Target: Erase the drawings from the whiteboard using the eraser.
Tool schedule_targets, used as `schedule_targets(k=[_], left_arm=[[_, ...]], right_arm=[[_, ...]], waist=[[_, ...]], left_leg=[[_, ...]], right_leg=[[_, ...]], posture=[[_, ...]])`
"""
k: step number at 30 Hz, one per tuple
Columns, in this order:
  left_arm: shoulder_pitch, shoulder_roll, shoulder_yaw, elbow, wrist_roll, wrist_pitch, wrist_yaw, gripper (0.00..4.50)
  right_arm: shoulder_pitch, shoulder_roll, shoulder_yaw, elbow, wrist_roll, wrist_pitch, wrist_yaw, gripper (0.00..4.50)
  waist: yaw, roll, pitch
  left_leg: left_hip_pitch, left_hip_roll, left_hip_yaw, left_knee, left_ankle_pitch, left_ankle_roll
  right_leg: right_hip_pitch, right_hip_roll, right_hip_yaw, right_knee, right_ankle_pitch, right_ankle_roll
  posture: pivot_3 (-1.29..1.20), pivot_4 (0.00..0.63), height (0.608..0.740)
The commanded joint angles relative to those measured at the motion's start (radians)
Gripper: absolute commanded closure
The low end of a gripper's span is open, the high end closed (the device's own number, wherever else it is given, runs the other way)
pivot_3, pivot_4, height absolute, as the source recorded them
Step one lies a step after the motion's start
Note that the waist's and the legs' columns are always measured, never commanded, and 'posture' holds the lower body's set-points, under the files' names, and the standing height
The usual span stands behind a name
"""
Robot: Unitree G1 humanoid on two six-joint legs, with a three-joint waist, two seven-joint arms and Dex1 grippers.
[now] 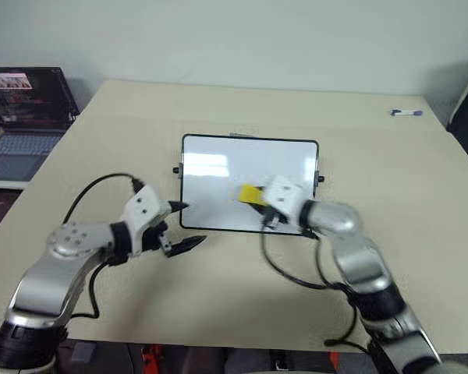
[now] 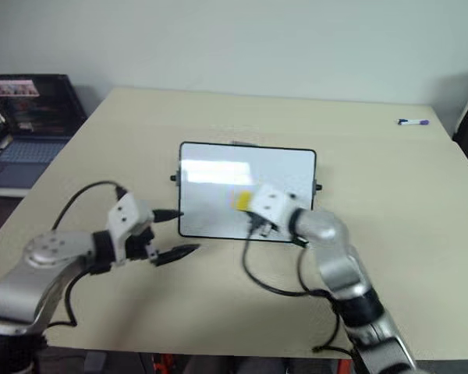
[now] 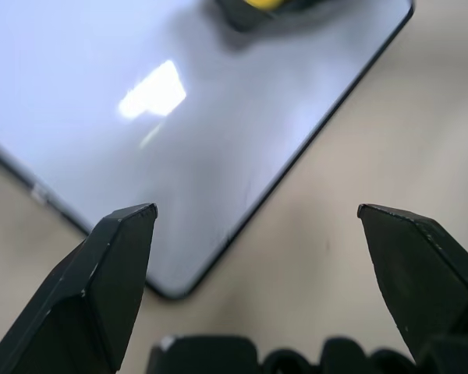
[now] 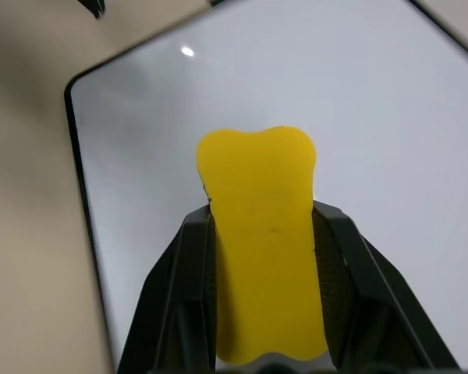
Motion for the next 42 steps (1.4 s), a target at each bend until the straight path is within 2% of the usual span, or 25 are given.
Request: schedule_targets(k=[1,5,8,15,19,24,26,27,32,34,38,41,42], left_arm=[[-0.08,-0.028,-0.093,-0.019,-0.007,-0.018,-0.043,0.0],[-0.25,-0.104,-0.255,0.047,0.01,-0.082,-0.165,0.0],[-0.35,-0.146,-0.339,0.159,0.058,-0.165,-0.242,0.0],[-0.545,-0.317,-0.487,0.377,0.114,-0.264,-0.377,0.0],[-0.599,-0.386,-0.516,0.461,0.146,-0.31,-0.39,0.0],[-0.614,-0.421,-0.531,0.492,0.179,-0.338,-0.401,0.0],[-0.621,-0.436,-0.53,0.501,0.186,-0.341,-0.399,0.0],[-0.623,-0.44,-0.529,0.501,0.187,-0.341,-0.398,0.0],[-0.61,-0.438,-0.515,0.492,0.193,-0.336,-0.396,0.0],[-0.602,-0.432,-0.512,0.489,0.196,-0.34,-0.395,0.0],[-0.568,-0.416,-0.452,0.469,0.188,-0.328,-0.328,0.0],[-0.506,-0.388,-0.35,0.402,0.162,-0.262,-0.222,0.0],[-0.452,-0.372,-0.282,0.342,0.146,-0.207,-0.157,0.0]], right_arm=[[0.066,-0.05,-0.101,-0.257,0.045,0.183,-0.002,3.22],[0.234,-0.109,-0.259,-0.373,0.063,0.334,-0.053,3.22],[0.284,-0.076,-0.326,-0.347,0.089,0.362,-0.127,3.22],[0.229,0.073,-0.476,-0.231,0.152,0.407,-0.334,3.22],[0.209,0.088,-0.5,-0.197,0.191,0.436,-0.39,3.22],[0.214,0.075,-0.504,-0.177,0.226,0.459,-0.439,3.22],[0.21,0.082,-0.51,-0.161,0.24,0.458,-0.461,2.46],[0.207,0.085,-0.511,-0.156,0.248,0.455,-0.472,2.27],[0.194,0.08,-0.503,-0.15,0.287,0.451,-0.502,0.56],[0.194,0.071,-0.499,-0.15,0.298,0.443,-0.509,0.06],[0.185,0.084,-0.501,-0.227,0.365,0.402,-0.496,0.06],[0.207,0.114,-0.488,-0.311,0.434,0.401,-0.481,0.06],[0.247,0.09,-0.45,-0.342,0.424,0.354,-0.474,0.06]], waist=[[-0.01,0.0,0.0],[-0.008,0.0,0.0],[-0.013,0.0,0.0],[-0.026,0.0,0.0],[-0.031,0.0,0.0],[-0.032,0.0,0.0],[-0.033,0.0,0.0],[-0.033,0.0,0.0],[-0.034,0.0,0.0],[-0.034,0.0,0.0],[-0.036,0.001,0.0],[-0.039,0.001,0.0],[-0.038,0.001,0.0]], left_leg=[[0.0,0.0,0.0,0.0,0.0,0.0],[0.001,0.0,-0.001,0.0,0.0,0.0],[0.002,0.0,0.0,0.0,0.0,0.0],[0.003,-0.001,0.003,0.0,0.001,0.001],[0.002,-0.001,0.002,0.0,0.001,0.001],[0.001,-0.001,0.002,0.0,0.001,0.001],[0.001,-0.001,0.002,0.0,0.001,0.001],[0.001,-0.001,0.002,0.0,0.001,0.001],[0.001,-0.001,0.002,0.0,0.001,0.001],[0.001,-0.001,0.002,0.0,0.001,0.001],[0.001,-0.001,0.002,0.0,0.001,0.001],[0.001,0.0,0.001,0.0,0.001,0.001],[0.001,0.001,0.0,0.0,0.001,0.001]], right_leg=[[0.0,0.0,0.0,0.0,0.0,0.0],[0.0,0.003,0.0,0.001,0.0,0.001],[0.001,0.004,0.0,0.002,-0.002,0.003],[0.001,0.008,0.004,0.002,-0.004,0.007],[0.001,0.008,0.004,0.001,-0.002,0.005],[0.0,0.008,0.004,0.001,-0.002,0.005],[0.0,0.008,0.004,0.002,-0.003,0.005],[0.0,0.008,0.004,0.002,-0.004,0.007],[0.0,0.008,0.004,0.002,-0.004,0.007],[0.0,0.008,0.004,0.002,-0.004,0.007],[0.0,0.008,0.004,0.002,-0.004,0.007],[0.0,0.008,0.004,0.002,-0.004,0.007],[0.0,0.007,0.004,0.002,-0.004,0.007]], posture=[[0.0,0.15,0.74],[0.0,0.15,0.74],[0.0,0.15,0.74],[0.0,0.15,0.74],[0.0,0.15,0.74],[0.0,0.15,0.74],[0.0,0.15,0.74],[0.0,0.15,0.74],[0.0,0.15,0.74],[0.0,0.15,0.74],[0.0,0.15,0.74],[0.0,0.15,0.74],[0.0,0.15,0.74]])
